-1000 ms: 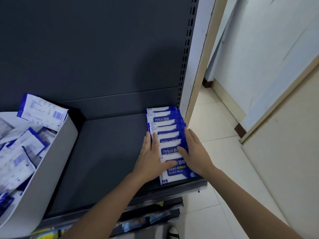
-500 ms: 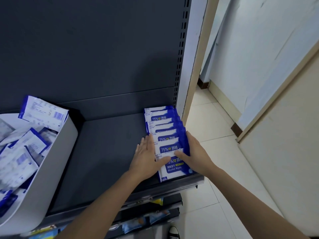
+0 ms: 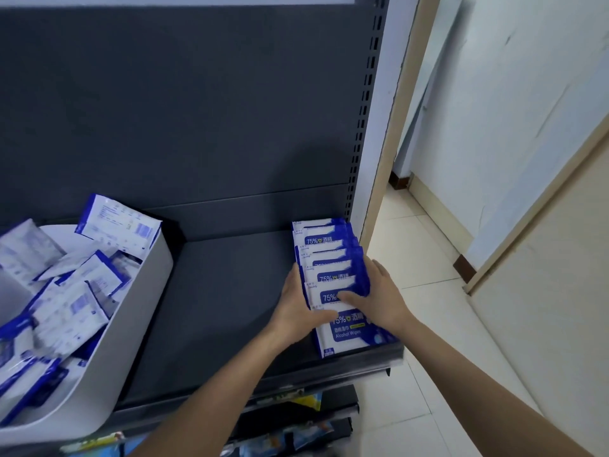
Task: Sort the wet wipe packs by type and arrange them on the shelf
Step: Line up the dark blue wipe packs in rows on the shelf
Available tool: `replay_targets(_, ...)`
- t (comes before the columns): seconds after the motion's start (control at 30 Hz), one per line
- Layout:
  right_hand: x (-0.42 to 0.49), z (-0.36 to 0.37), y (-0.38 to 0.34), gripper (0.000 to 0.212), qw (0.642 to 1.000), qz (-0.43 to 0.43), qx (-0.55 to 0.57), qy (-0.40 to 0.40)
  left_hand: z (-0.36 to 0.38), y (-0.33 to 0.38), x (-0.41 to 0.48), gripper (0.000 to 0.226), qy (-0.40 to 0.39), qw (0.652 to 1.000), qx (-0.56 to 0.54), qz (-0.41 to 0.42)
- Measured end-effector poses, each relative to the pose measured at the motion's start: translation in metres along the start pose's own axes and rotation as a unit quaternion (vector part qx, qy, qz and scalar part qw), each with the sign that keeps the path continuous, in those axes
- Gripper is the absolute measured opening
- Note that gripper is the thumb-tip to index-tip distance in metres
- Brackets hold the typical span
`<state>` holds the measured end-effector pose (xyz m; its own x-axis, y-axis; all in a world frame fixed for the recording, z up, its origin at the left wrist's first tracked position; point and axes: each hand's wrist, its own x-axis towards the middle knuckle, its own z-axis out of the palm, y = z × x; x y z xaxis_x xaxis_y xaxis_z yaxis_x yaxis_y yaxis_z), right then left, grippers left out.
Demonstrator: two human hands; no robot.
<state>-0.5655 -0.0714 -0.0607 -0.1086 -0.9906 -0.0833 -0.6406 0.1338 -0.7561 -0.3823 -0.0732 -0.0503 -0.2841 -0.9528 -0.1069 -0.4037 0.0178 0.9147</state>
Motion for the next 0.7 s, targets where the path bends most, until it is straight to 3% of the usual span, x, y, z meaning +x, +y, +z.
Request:
replay_targets(0.17,0.011,-0.002,0.005,0.055,0.997,0.018,0.067,-0.029,0.022,0.002,0.010,0.074,0.115,0.981,-0.141,-0.068)
replay_targets(0.27,0.018,0.001,0.008,0.056,0.997,0.023,0.066,-0.028,0.041,0.002,0.015,0.056,0.145,0.983,-0.099,-0.054)
replay_targets(0.57,0.025,-0.012,0.014,0.052,0.994,0.024,0.098,-0.037,0.053,0.003,0.026,0.058,0.159,0.985,-0.034,-0.050)
replay_targets(0.7,0.032,-0.017,0.002,0.055,0.999,-0.003,0.045,0.020,0.036,-0.002,0.024,0.057,0.136,0.989,0.046,-0.033)
